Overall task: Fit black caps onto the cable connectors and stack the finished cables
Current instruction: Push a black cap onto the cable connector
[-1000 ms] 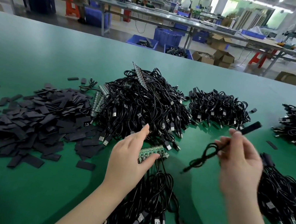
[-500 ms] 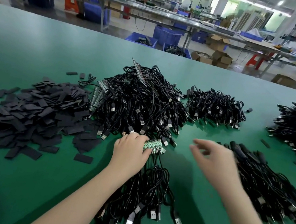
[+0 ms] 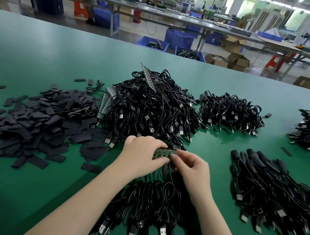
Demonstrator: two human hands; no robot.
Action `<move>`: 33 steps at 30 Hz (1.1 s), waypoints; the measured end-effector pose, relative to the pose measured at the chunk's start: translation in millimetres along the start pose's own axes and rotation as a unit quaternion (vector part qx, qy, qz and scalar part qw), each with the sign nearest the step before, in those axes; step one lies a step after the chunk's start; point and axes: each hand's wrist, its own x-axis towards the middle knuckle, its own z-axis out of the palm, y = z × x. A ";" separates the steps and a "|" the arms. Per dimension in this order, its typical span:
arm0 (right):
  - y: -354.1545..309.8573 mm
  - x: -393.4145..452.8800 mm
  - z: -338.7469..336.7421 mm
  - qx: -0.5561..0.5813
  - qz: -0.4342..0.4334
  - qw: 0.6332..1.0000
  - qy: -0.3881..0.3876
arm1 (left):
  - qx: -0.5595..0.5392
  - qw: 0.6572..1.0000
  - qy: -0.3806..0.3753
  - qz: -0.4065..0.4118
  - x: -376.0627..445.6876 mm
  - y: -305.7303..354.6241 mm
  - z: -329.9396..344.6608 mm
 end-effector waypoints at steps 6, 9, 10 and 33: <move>5.5 -6.1 -0.1 -0.027 -0.022 0.999 0.031 | -0.051 0.997 0.060 -0.026 -4.2 6.0 15.2; 4.9 -10.1 1.9 -0.046 -0.047 0.997 0.042 | -0.048 0.996 0.078 -0.017 -8.4 5.4 17.9; 4.7 -10.7 2.2 -0.047 -0.052 0.997 0.041 | -0.046 0.995 0.086 -0.014 -9.3 6.2 18.1; 4.8 -20.3 15.9 -0.141 -0.183 0.967 0.109 | -0.039 0.987 0.141 -0.059 -16.1 14.4 20.6</move>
